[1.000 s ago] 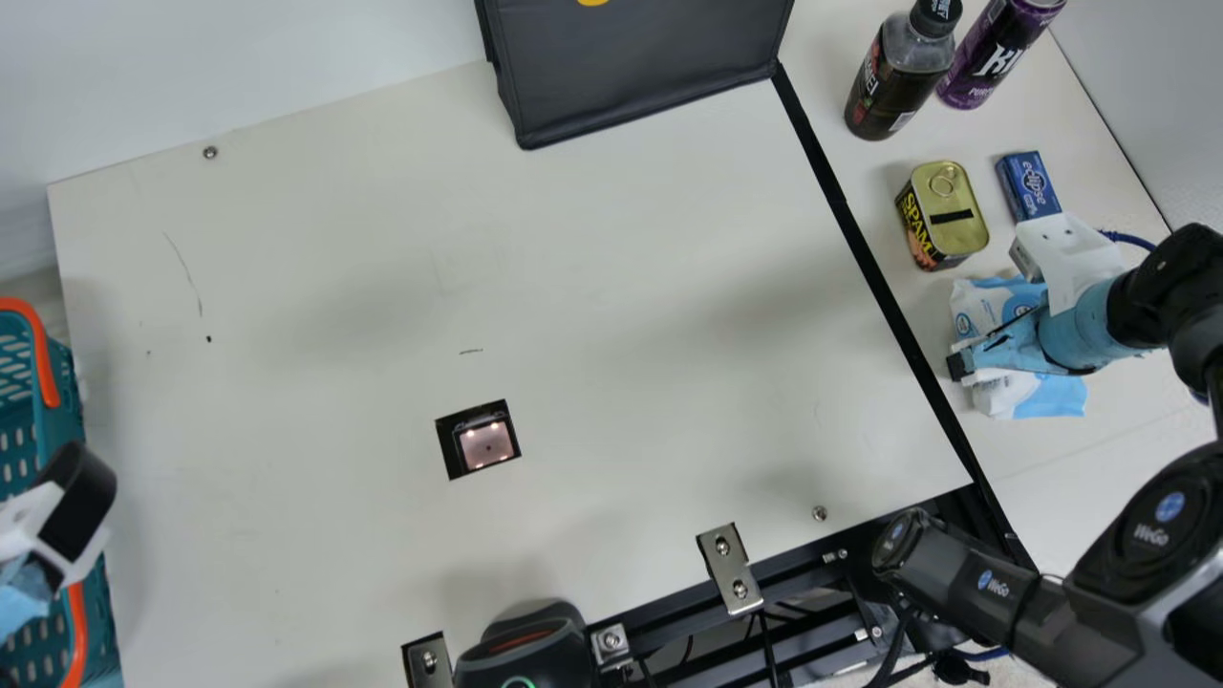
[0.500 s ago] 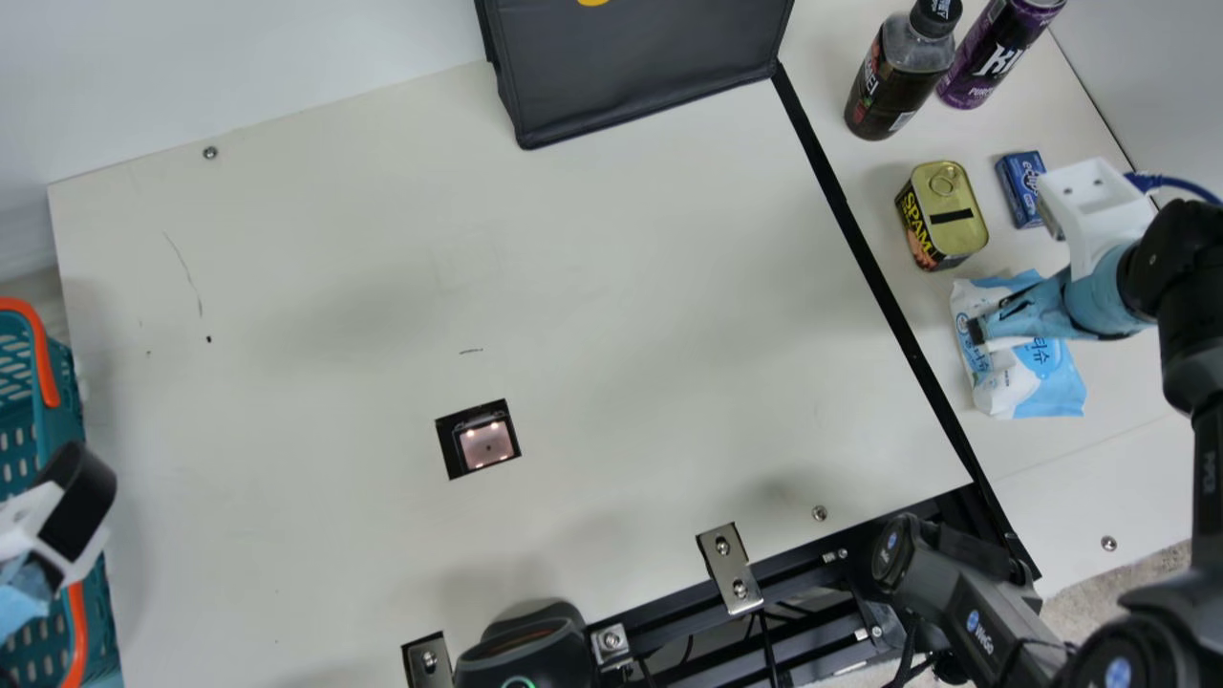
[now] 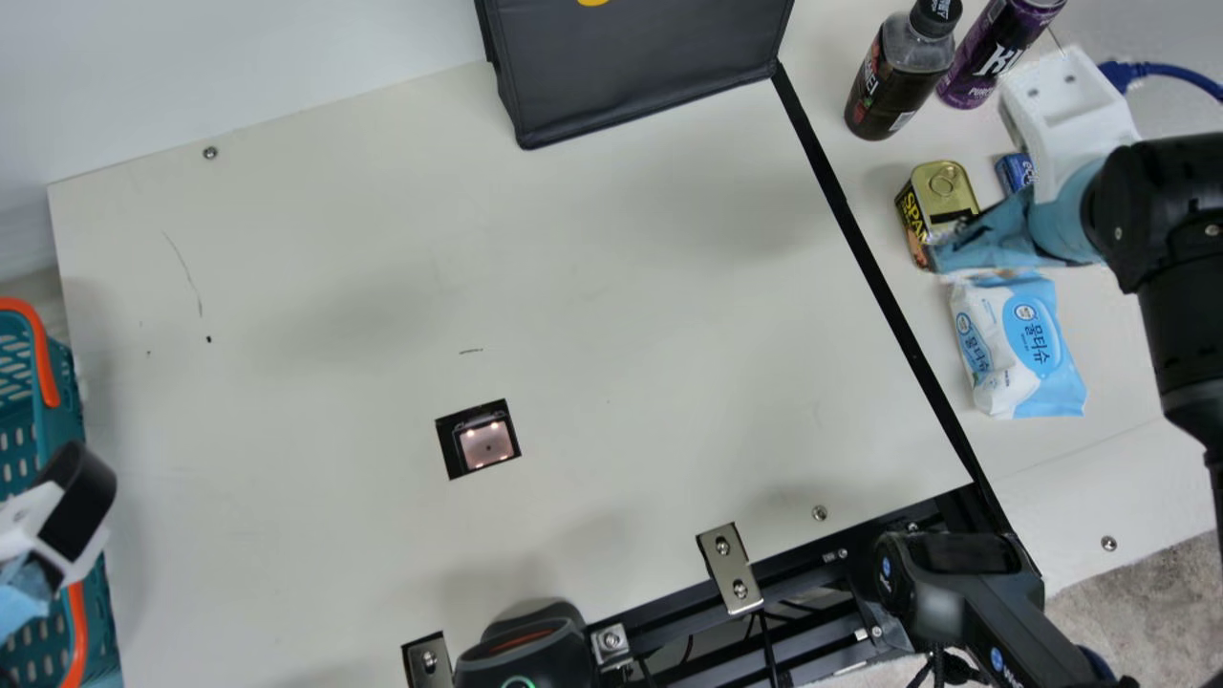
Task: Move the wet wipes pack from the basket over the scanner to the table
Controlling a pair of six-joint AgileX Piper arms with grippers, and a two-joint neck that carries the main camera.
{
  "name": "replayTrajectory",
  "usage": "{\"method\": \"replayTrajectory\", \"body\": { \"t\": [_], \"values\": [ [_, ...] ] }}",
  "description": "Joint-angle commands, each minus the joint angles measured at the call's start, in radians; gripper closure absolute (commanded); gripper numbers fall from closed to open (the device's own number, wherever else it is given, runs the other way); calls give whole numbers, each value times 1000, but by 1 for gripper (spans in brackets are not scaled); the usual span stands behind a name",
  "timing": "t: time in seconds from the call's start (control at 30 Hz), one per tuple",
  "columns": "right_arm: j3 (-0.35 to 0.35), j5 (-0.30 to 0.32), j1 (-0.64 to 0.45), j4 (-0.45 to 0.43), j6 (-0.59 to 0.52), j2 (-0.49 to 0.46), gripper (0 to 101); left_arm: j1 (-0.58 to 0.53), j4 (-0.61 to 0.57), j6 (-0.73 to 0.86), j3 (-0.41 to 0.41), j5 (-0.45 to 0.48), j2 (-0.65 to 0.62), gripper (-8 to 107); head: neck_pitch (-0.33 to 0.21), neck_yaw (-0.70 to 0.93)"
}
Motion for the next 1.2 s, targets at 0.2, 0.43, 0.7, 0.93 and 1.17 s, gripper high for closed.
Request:
{"method": "replayTrajectory", "body": {
  "t": [0.2, 0.43, 0.7, 0.93, 1.17],
  "values": [
    [-136, 75, 329, -38, 216, -34, 6, 0, 0, 0, 0, 0, 0, 9, -30, -2],
    [-178, 82, 415, -52, 282, -80, 6, 0, 0, 0, 0, 0, 0, 9, -30, -2],
    [-162, 76, 397, 65, 265, -197, 6, 64, -7, 122, -67, 62, -16, 9, -30, 161],
    [-137, 73, 334, 188, 220, -301, 6, 127, -14, 245, -133, 124, -32, 9, -30, 324],
    [-119, 74, 288, 261, 184, -368, 6, 136, -15, 262, -142, 131, -33, 9, -30, 347]
  ]
}}
